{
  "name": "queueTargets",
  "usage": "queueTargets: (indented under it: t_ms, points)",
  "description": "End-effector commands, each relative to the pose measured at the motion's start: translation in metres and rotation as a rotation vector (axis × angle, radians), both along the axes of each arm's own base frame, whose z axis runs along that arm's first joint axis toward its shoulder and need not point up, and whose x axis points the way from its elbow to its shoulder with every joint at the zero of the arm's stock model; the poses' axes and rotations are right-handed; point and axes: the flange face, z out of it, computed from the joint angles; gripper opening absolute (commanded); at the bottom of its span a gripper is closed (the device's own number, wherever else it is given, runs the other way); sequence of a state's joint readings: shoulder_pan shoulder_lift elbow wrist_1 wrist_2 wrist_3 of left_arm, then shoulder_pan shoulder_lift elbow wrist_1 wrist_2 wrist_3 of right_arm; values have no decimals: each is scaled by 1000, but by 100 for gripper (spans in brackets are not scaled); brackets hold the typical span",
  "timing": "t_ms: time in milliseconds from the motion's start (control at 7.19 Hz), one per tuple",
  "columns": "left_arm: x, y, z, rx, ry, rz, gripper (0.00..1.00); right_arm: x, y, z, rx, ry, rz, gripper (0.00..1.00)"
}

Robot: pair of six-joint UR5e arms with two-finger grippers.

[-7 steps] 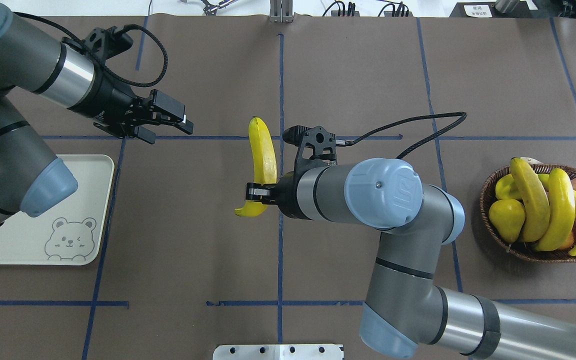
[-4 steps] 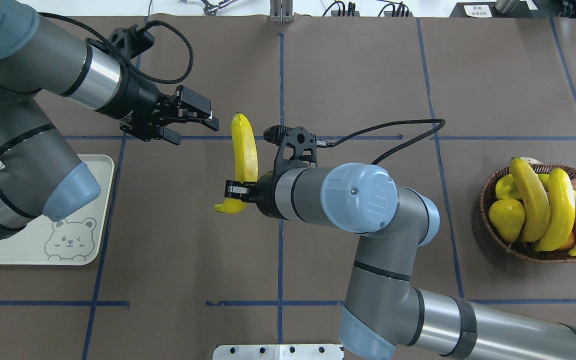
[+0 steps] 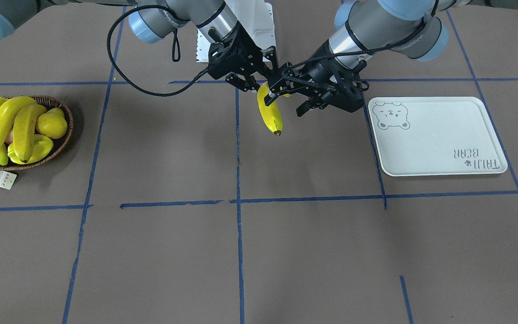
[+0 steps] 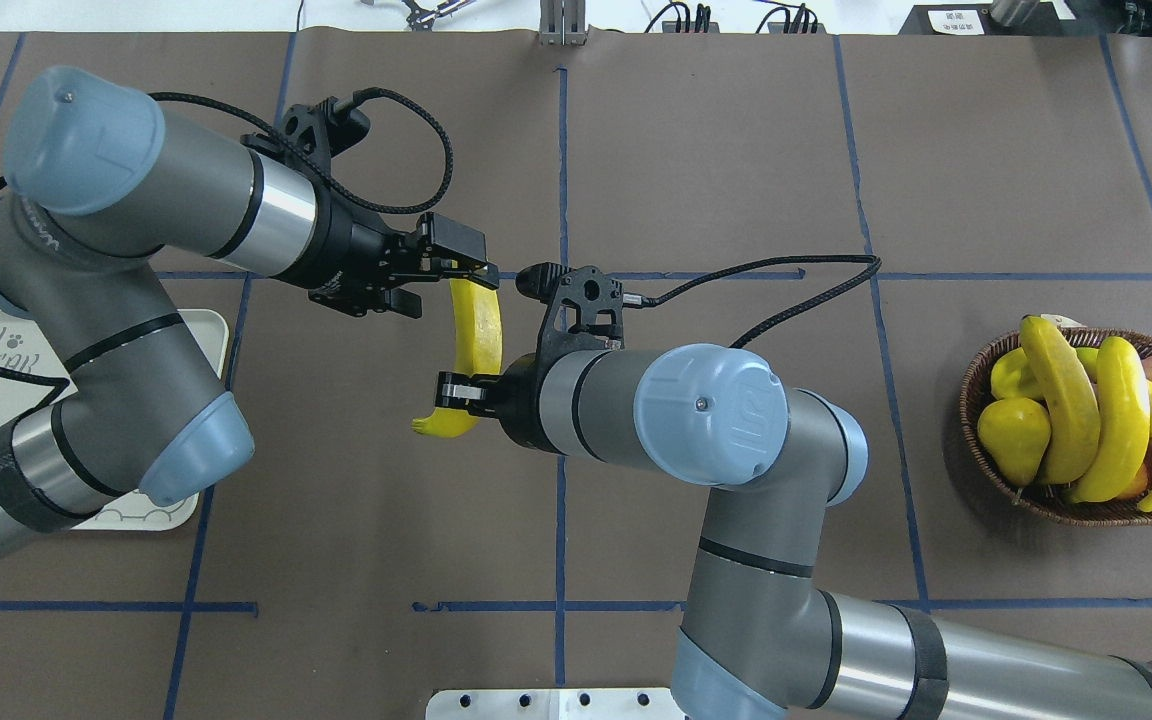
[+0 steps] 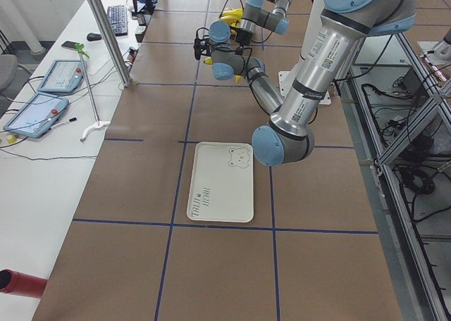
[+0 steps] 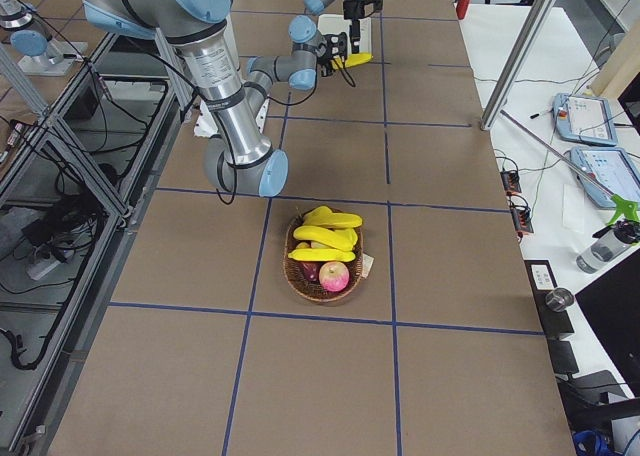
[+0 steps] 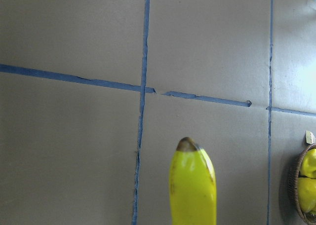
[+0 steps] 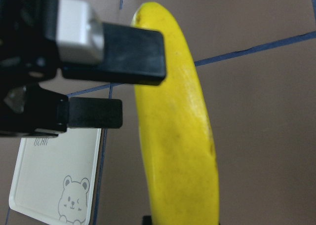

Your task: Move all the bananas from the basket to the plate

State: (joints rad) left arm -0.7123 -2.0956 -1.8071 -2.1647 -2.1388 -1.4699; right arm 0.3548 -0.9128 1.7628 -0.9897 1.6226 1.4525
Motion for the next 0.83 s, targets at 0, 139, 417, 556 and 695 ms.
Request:
queueTargets:
  t_ms: [0, 139, 417, 556, 695]
  points:
    - [15, 9, -5, 11, 1, -18, 98, 0, 3, -1, 2, -6, -2, 4]
    - [17, 8, -3, 10, 0, -16, 80, 0, 3, -1, 2, -6, -2, 4]
    - [17, 8, -3, 10, 0, -16, 42, 0, 3, -1, 2, -6, -2, 6]
    - [17, 8, -3, 13, 0, -16, 21, 0, 3, -1, 2, -6, -2, 9]
    - [17, 8, -2, 13, -2, -16, 4, 0, 2, -1, 5, -3, -1, 22]
